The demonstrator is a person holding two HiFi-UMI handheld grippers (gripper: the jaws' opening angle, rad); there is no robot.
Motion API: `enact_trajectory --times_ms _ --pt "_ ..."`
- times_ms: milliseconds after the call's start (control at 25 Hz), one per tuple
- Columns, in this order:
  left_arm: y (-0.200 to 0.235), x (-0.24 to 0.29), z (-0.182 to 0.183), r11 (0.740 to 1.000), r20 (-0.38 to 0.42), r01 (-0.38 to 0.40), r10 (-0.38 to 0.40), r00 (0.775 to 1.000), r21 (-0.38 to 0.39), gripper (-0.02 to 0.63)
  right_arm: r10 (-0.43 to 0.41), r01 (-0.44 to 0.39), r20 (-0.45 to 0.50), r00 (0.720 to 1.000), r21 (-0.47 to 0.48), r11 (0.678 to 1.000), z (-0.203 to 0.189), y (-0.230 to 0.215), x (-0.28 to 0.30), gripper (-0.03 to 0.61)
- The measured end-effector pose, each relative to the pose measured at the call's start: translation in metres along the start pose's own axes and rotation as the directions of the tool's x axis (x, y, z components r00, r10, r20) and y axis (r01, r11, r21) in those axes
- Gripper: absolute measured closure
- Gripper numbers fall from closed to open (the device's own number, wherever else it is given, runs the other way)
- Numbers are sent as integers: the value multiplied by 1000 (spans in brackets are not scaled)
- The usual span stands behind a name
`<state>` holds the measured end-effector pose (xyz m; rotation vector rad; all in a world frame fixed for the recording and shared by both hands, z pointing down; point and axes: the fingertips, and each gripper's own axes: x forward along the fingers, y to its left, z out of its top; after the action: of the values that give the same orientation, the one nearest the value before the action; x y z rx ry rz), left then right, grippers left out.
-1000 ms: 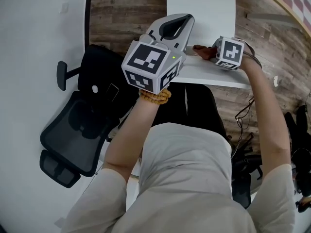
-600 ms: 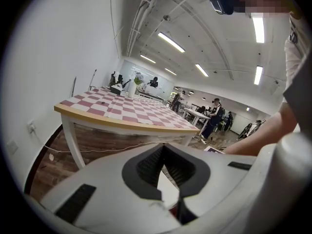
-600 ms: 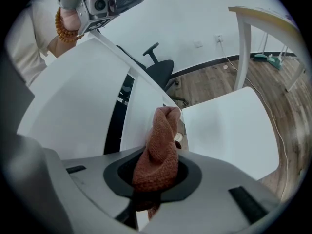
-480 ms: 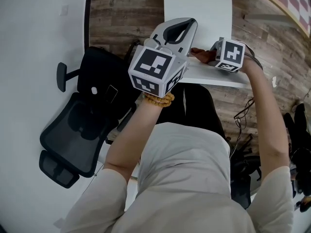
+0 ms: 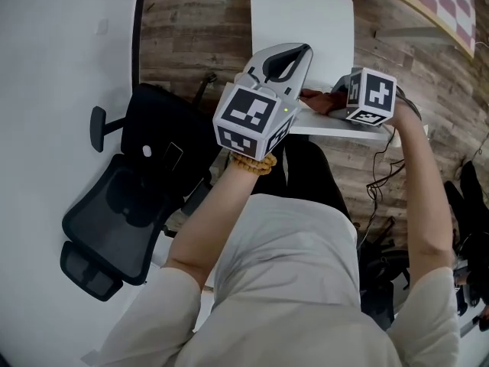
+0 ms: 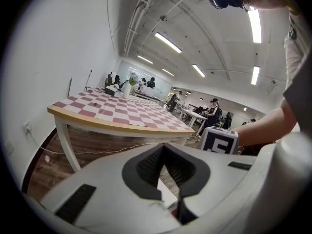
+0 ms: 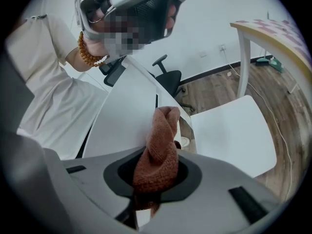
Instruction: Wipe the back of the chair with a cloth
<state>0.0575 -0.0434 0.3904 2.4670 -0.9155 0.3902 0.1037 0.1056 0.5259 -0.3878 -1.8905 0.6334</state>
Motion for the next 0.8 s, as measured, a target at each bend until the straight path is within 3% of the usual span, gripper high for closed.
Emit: enact_trajectory --times_ms 520,800 --pt "-24 -4 8 1000 7 29 -29 1000 11 595 -29 30 29 999 -36 999 11 47 -55 492" --pt "-36 8 5 998 0 56 -56 998 14 595 -47 48 30 998 -30 998 3 48 -60 492"
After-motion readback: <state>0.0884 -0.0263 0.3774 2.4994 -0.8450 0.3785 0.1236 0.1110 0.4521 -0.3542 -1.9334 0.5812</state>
